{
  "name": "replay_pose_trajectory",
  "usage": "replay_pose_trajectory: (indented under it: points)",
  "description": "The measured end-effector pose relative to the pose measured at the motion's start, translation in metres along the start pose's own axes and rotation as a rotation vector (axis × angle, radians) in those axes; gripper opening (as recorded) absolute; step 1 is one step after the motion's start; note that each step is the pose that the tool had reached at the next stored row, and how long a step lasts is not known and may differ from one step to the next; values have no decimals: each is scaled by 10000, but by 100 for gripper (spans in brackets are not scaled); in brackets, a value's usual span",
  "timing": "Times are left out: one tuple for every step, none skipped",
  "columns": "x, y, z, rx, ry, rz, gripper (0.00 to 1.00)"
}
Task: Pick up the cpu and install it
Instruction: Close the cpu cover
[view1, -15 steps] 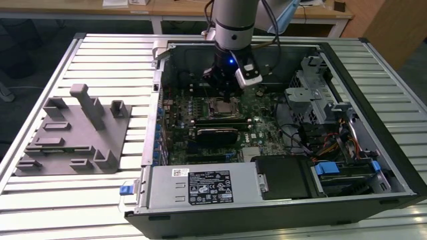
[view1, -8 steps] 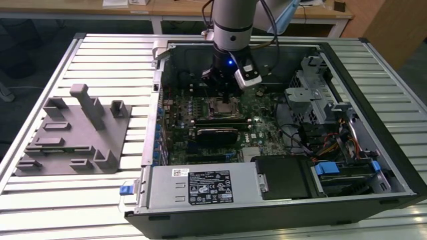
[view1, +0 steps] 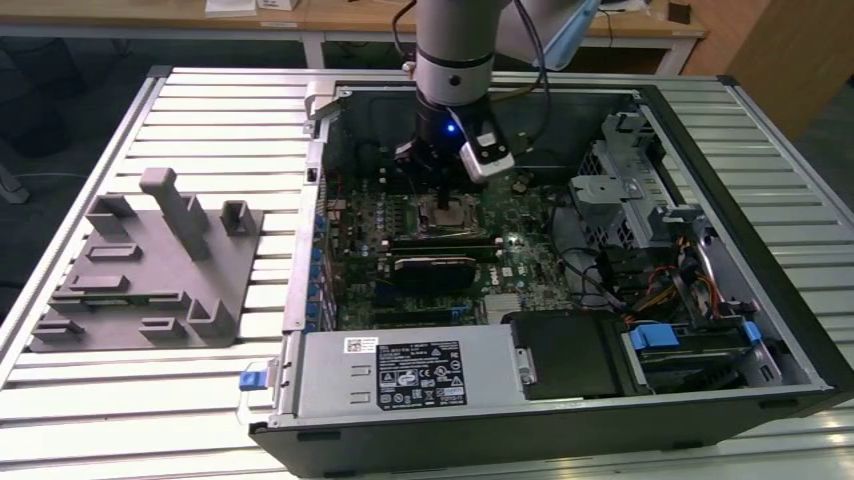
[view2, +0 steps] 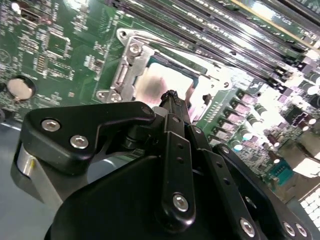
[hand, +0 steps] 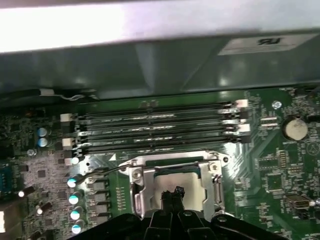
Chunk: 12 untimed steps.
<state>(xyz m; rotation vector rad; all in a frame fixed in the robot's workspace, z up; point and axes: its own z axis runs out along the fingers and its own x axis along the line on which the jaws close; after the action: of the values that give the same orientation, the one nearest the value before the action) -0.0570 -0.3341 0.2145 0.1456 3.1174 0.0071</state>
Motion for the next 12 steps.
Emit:
replay_pose_trajectory:
  points:
    - [18,-5,4,0,0,-23,11]
    - [33,-8,11,-2,-1,-51,11]
    - [47,-10,18,-3,-1,-83,11]
    - [61,-12,24,-2,0,-114,11]
    - [76,-14,30,-2,0,-146,11]
    - [90,-15,36,-3,0,-178,11]
    - [103,-17,41,-4,1,-210,11]
    - [114,-17,49,-6,0,-248,11]
    - [120,-17,58,-8,-1,-291,11]
    - [125,-18,64,-8,0,-337,11]
    - [129,-19,70,-8,1,-379,11]
    - [131,-19,74,-8,2,-417,11]
